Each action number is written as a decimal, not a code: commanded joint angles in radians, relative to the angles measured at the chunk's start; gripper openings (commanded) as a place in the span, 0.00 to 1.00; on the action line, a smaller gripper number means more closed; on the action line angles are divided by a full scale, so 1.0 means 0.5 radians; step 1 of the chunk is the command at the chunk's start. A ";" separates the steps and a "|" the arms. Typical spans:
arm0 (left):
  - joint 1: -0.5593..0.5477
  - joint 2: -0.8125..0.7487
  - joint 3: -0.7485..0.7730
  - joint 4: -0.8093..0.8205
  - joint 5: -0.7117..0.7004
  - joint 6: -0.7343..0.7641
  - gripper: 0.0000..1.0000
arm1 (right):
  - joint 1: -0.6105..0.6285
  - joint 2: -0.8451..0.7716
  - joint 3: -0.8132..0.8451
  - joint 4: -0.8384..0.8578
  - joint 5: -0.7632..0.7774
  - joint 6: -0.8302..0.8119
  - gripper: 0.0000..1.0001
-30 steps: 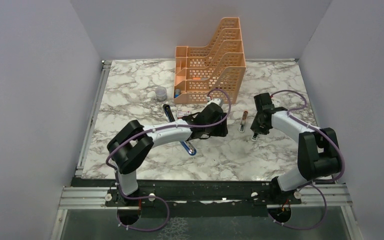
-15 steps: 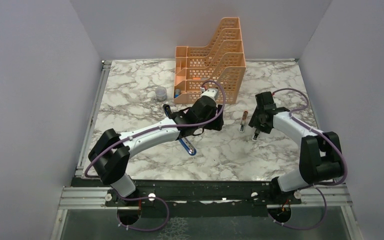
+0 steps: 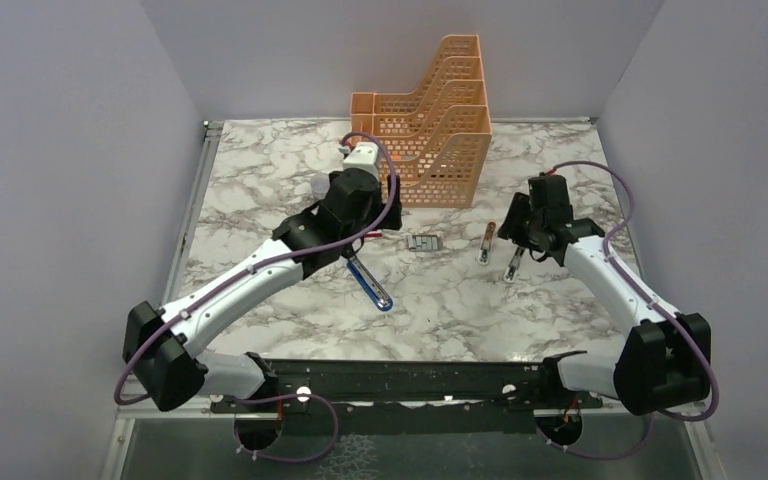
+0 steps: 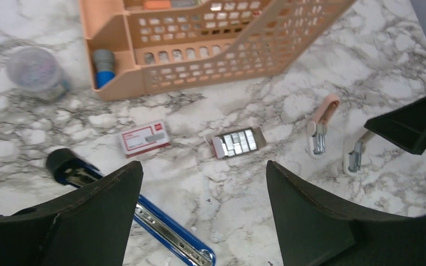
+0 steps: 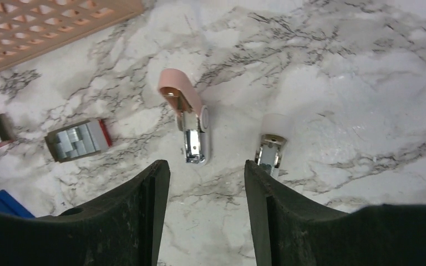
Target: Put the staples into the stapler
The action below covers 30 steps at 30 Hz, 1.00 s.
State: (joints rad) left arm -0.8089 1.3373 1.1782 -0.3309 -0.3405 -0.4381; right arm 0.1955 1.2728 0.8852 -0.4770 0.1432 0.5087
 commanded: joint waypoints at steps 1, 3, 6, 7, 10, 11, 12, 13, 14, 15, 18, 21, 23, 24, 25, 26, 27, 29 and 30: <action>0.048 -0.227 -0.080 -0.106 -0.305 0.130 0.85 | 0.116 -0.064 0.041 0.211 -0.268 -0.171 0.57; 0.059 -0.312 -0.122 -0.140 -0.349 0.126 0.87 | 0.231 -0.045 0.060 0.272 -0.271 -0.174 0.56; 0.074 -0.423 -0.171 -0.182 -0.380 0.142 0.90 | 0.399 0.064 0.115 0.362 -0.268 -0.163 0.54; 0.075 -0.453 -0.177 -0.189 -0.395 0.177 0.90 | 0.449 0.108 0.131 0.399 -0.269 -0.171 0.54; 0.072 -0.538 -0.177 -0.199 -0.349 0.319 0.90 | 0.601 0.299 0.239 0.456 -0.228 -0.192 0.54; 0.072 -0.570 -0.187 -0.203 -0.350 0.320 0.90 | 0.667 0.381 0.285 0.460 -0.175 -0.215 0.54; 0.072 -0.604 -0.206 -0.199 -0.357 0.314 0.90 | 0.731 0.461 0.344 0.459 -0.105 -0.233 0.54; 0.072 -0.634 -0.231 -0.194 -0.373 0.310 0.90 | 0.785 0.555 0.406 0.445 -0.040 -0.240 0.53; 0.072 -0.666 -0.255 -0.186 -0.396 0.309 0.90 | 0.826 0.646 0.483 0.421 0.027 -0.230 0.53; 0.072 -0.688 -0.272 -0.184 -0.435 0.311 0.91 | 0.855 0.732 0.558 0.389 0.094 -0.208 0.51; 0.069 -0.720 -0.299 -0.185 -0.571 0.289 0.92 | 0.893 0.938 0.761 0.272 0.347 -0.050 0.43; 0.069 -0.707 -0.286 -0.185 -0.564 0.315 0.93 | 0.894 1.076 0.902 0.229 0.513 0.014 0.36; 0.069 -0.684 -0.287 -0.185 -0.611 0.325 0.93 | 0.896 1.165 0.959 0.234 0.536 0.014 0.34; 0.069 -0.668 -0.290 -0.185 -0.631 0.327 0.93 | 0.895 1.213 0.986 0.231 0.527 0.014 0.33; 0.069 -0.655 -0.291 -0.186 -0.642 0.332 0.93 | 0.894 1.260 1.012 0.228 0.516 0.013 0.33; 0.069 -0.644 -0.289 -0.185 -0.647 0.335 0.93 | 0.895 1.311 1.040 0.210 0.510 0.018 0.32; 0.069 -0.630 -0.287 -0.185 -0.645 0.338 0.93 | 0.895 1.353 1.066 0.195 0.503 0.022 0.32; 0.069 -0.606 -0.288 -0.183 -0.644 0.327 0.93 | 0.895 1.429 1.098 0.187 0.487 0.018 0.30; 0.069 -0.591 -0.289 -0.182 -0.638 0.316 0.93 | 0.896 1.455 1.106 0.186 0.484 0.012 0.30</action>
State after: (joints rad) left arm -0.7746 1.0164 1.0370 -0.4191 -0.6193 -0.2871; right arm 0.6422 1.9308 1.4025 -0.3462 0.3454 0.4999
